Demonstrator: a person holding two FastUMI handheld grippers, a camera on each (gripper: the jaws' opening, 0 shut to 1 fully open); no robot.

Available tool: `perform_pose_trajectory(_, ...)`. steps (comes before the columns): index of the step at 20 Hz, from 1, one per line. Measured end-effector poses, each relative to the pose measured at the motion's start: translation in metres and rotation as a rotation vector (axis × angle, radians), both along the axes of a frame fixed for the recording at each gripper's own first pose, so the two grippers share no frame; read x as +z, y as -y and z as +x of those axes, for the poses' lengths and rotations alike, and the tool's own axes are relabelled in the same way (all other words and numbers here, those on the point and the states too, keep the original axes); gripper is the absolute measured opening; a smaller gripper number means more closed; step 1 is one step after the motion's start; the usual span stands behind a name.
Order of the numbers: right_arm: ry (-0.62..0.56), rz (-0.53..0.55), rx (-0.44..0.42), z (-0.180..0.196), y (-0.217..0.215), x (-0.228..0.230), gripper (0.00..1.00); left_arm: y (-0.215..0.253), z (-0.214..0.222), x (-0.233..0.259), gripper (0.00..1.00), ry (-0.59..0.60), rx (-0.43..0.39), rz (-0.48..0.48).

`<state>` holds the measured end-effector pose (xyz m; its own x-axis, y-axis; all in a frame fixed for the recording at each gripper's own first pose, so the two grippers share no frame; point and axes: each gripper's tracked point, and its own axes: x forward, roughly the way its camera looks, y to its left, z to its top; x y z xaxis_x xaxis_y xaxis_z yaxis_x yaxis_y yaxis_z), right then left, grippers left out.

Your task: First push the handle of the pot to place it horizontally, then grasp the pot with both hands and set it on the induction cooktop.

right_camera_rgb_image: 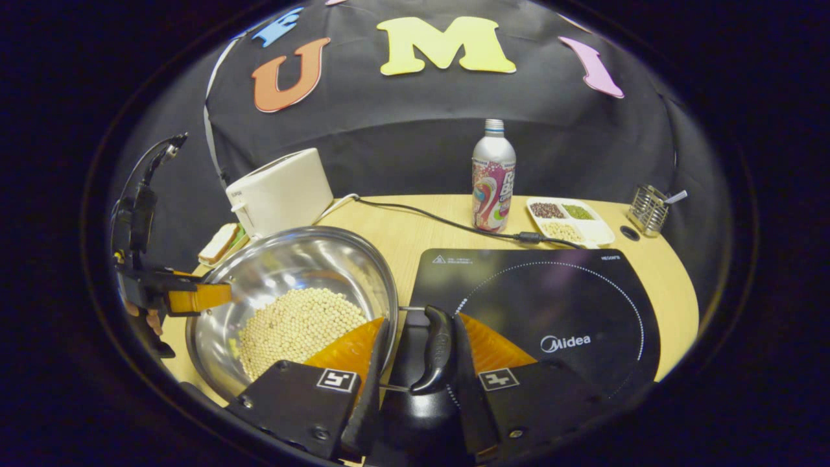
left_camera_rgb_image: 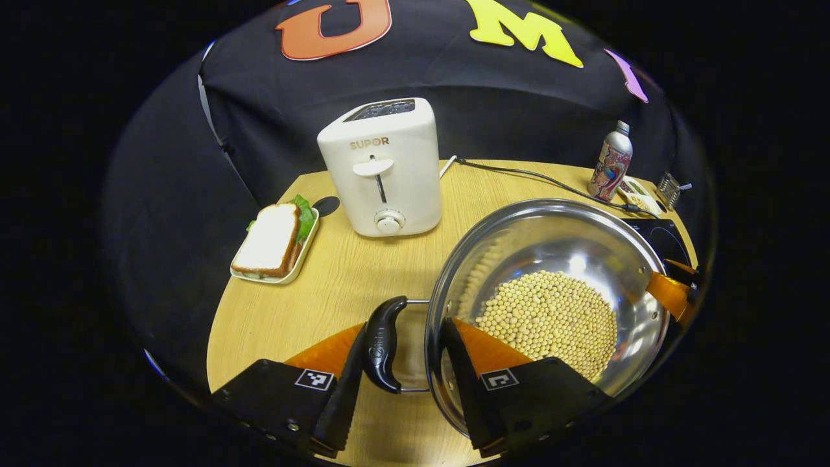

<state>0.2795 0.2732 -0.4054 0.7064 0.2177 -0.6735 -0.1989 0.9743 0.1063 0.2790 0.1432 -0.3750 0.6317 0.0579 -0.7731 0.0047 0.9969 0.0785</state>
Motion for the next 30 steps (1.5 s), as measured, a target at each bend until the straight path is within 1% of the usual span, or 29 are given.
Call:
perform_pose_trajectory(2, -0.019, 0.021, 0.012, -0.004, 0.0, 0.004, 0.51, -0.002, -0.007, 0.007, 0.67, 0.002, 0.007, 0.004)
perform_pose_trajectory(4, -0.026, 0.033, 0.04, -0.011, 0.001, 0.011, 0.51, -0.003, -0.014, 0.018, 0.57, 0.002, 0.018, 0.006)
perform_pose_trajectory(5, -0.023, 0.029, 0.063, -0.013, 0.002, 0.017, 0.51, -0.003, -0.02, 0.024, 0.67, 0.0, 0.02, 0.006)
perform_pose_trajectory(8, 0.001, 0.04, 0.115, -0.015, 0.008, 0.048, 0.51, 0.005, -0.03, 0.044, 0.67, 0.01, 0.001, 0.005)
perform_pose_trajectory(9, 0.0, 0.038, 0.134, -0.018, 0.011, 0.06, 0.51, 0.006, -0.036, 0.045, 0.58, -0.012, 0.013, -0.003)
perform_pose_trajectory(10, 0.007, 0.047, 0.139, -0.019, 0.014, 0.072, 0.5, 0.01, -0.038, 0.053, 0.5, -0.007, 0.022, -0.018)
perform_pose_trajectory(11, 0.007, 0.058, 0.142, -0.02, 0.018, 0.081, 0.5, 0.015, -0.042, 0.056, 0.6, -0.01, 0.03, -0.032)
perform_pose_trajectory(13, 0.011, 0.049, 0.153, -0.021, 0.029, 0.097, 0.5, 0.026, -0.043, 0.064, 0.6, -0.004, 0.029, -0.055)
perform_pose_trajectory(14, 0.006, 0.045, 0.147, -0.021, 0.038, 0.1, 0.47, 0.033, -0.043, 0.067, 0.6, 0.0, 0.021, -0.062)
perform_pose_trajectory(15, 0.0, 0.046, 0.14, -0.023, 0.045, 0.101, 0.5, 0.041, -0.044, 0.067, 0.6, -0.001, 0.019, -0.068)
perform_pose_trajectory(17, -0.005, 0.055, 0.119, -0.024, 0.062, 0.105, 0.5, 0.057, -0.043, 0.073, 0.61, 0.001, 0.007, -0.067)
perform_pose_trajectory(18, 0.004, 0.057, 0.111, -0.023, 0.071, 0.11, 0.47, 0.066, -0.041, 0.078, 0.61, 0.01, 0.0, -0.063)
perform_pose_trajectory(21, 0.021, 0.07, 0.087, -0.021, 0.099, 0.127, 0.47, 0.095, -0.037, 0.099, 0.61, 0.028, -0.023, -0.058)
perform_pose_trajectory(22, 0.025, 0.075, 0.078, -0.019, 0.109, 0.133, 0.47, 0.103, -0.034, 0.106, 0.71, 0.038, -0.033, -0.055)
perform_pose_trajectory(23, 0.027, 0.084, 0.066, -0.018, 0.12, 0.138, 0.47, 0.112, -0.03, 0.113, 0.6, 0.048, -0.042, -0.051)
perform_pose_trajectory(24, 0.03, 0.093, 0.055, -0.017, 0.131, 0.144, 0.47, 0.123, -0.026, 0.12, 0.6, 0.056, -0.052, -0.045)
perform_pose_trajectory(25, 0.033, 0.096, 0.046, -0.016, 0.142, 0.147, 0.47, 0.135, -0.023, 0.125, 0.71, 0.065, -0.066, -0.041)
perform_pose_trajectory(26, 0.037, 0.1, 0.033, -0.014, 0.155, 0.152, 0.47, 0.148, -0.021, 0.13, 0.71, 0.071, -0.078, -0.039)
perform_pose_trajectory(27, 0.036, 0.103, 0.022, -0.014, 0.167, 0.155, 0.47, 0.161, -0.019, 0.134, 0.6, 0.074, -0.09, -0.035)
perform_pose_trajectory(28, 0.036, 0.104, 0.011, -0.012, 0.179, 0.157, 0.5, 0.173, -0.017, 0.137, 0.6, 0.077, -0.103, -0.03)
perform_pose_trajectory(29, 0.034, 0.1, 0.004, -0.012, 0.192, 0.157, 0.5, 0.184, -0.016, 0.139, 0.71, 0.08, -0.114, -0.026)
perform_pose_trajectory(30, 0.034, 0.102, -0.007, -0.011, 0.204, 0.159, 0.5, 0.196, -0.014, 0.141, 0.6, 0.081, -0.124, -0.023)
